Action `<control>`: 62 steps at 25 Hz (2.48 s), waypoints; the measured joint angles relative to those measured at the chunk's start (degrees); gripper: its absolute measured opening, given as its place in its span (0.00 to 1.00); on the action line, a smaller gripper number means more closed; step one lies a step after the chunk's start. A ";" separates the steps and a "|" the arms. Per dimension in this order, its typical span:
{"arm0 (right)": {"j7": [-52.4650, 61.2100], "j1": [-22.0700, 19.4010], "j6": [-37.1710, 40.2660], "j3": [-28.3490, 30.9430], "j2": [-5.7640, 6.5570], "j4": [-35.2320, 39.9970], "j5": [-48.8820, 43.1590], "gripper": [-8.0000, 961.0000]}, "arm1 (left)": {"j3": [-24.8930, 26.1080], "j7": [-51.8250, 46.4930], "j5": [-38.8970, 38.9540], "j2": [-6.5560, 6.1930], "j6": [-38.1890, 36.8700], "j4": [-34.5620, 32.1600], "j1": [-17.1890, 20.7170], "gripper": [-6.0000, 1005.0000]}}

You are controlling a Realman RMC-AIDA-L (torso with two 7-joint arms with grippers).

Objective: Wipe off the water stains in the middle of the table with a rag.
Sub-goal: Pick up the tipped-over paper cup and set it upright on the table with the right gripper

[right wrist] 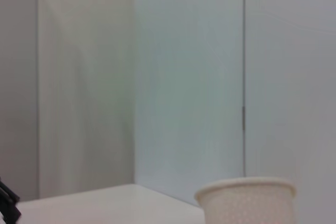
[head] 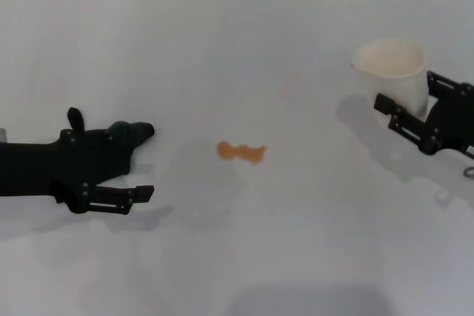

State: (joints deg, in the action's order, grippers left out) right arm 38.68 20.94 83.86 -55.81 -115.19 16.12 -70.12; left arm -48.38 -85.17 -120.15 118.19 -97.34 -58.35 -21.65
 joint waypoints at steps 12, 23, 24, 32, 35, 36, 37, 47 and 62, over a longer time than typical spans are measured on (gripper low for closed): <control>-4.16 -0.05 -2.68 -0.29 -0.12 -3.88 0.52 0.56 | -0.17 1.28 0.00 0.65 0.42 0.58 0.16 0.87; -7.45 0.04 -7.03 -1.37 -0.12 -5.45 0.10 0.62 | -0.31 3.04 -0.45 0.82 0.60 1.45 0.86 0.87; -7.54 0.05 -7.16 -1.51 -0.12 -5.52 0.08 0.62 | -0.31 3.04 -0.45 0.82 0.60 1.45 0.86 0.87; -8.05 0.06 -8.15 -2.24 -0.20 -6.80 0.12 0.66 | -0.31 3.70 -0.27 0.82 0.56 1.27 1.16 0.87; -8.23 0.04 -8.36 -2.16 -0.21 -7.10 0.29 0.68 | -0.31 3.70 -0.26 0.82 0.54 1.29 1.17 0.87; -8.24 0.02 -8.62 -2.16 -0.21 -7.12 0.32 0.68 | -0.31 3.70 -0.26 0.82 0.54 1.34 1.17 0.87; -8.24 -0.02 -9.01 -2.17 -0.21 -7.14 0.33 0.69 | -0.31 3.70 -0.26 0.82 0.54 1.40 1.17 0.87; -9.99 -0.58 -10.45 -2.11 -0.20 -7.89 0.21 0.69 | -0.31 3.70 -0.21 0.82 0.55 1.50 1.30 0.87; -9.64 -0.55 -10.02 -5.28 0.10 -7.04 -0.13 0.70 | -0.31 3.25 -0.18 0.82 0.24 1.08 1.34 0.87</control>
State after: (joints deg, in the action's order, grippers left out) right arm 29.04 20.39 73.84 -61.08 -115.09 9.09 -70.25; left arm -48.69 -81.91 -120.33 119.00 -97.10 -57.27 -20.30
